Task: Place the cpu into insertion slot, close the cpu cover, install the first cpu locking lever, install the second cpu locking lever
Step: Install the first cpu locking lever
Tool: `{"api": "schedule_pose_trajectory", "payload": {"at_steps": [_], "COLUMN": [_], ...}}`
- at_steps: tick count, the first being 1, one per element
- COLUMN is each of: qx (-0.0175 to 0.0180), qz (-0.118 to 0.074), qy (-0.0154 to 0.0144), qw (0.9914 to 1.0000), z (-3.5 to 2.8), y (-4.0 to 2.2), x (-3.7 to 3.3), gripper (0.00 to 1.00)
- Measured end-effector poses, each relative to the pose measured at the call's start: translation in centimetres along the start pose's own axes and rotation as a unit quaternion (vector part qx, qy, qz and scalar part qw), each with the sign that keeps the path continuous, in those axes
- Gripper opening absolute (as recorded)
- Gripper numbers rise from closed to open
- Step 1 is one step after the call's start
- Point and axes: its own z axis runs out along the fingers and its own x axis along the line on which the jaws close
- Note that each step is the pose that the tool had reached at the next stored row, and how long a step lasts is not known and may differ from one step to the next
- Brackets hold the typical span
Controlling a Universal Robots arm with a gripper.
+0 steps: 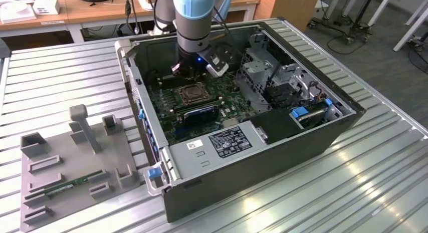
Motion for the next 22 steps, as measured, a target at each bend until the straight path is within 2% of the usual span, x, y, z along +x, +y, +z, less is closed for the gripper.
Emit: {"api": "schedule_pose_trajectory", "payload": {"at_steps": [14, 15, 22], "qx": [0.0001, -0.0007, 0.0001], "qz": [0.0, 0.0, 0.0], "qy": [0.0, -0.0005, -0.0001], "qw": [1.0, 1.0, 1.0], "z": [0.11, 0.2, 0.05], "y": [-0.04, -0.04, -0.03], "x": [0.02, 0.01, 0.0], "gripper": [0.11, 0.11, 0.11]}}
